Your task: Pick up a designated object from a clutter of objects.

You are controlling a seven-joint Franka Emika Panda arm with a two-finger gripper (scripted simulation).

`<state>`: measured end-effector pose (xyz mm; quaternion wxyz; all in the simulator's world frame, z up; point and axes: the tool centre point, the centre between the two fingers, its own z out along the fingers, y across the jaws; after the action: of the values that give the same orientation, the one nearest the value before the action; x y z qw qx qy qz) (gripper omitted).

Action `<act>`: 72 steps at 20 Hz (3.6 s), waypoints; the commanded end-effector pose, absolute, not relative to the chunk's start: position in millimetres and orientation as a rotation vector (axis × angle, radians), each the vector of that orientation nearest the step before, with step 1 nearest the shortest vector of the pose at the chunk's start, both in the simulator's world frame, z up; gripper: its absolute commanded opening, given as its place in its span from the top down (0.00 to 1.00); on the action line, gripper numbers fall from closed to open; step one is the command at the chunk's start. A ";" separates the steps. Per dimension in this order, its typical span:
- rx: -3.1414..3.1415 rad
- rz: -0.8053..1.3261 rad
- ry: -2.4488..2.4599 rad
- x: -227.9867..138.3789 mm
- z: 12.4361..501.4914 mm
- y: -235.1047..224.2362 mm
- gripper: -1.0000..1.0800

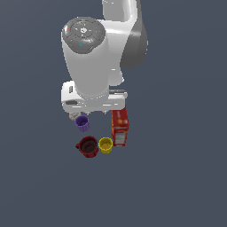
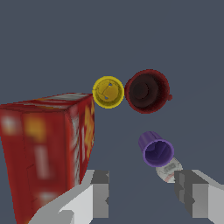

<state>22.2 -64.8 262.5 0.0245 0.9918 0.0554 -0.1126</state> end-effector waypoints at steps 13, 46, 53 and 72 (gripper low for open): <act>2.975 -0.949 0.277 -4.5 150.1 -162.9 0.38; 2.903 -1.299 0.330 -60.4 71.4 -213.7 0.38; 2.903 -1.299 0.330 -61.8 69.7 -214.2 1.00; 2.902 -1.300 0.331 -61.8 113.7 -196.5 1.00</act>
<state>-62.4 -200.6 103.0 -0.0281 0.9070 0.1030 -0.4073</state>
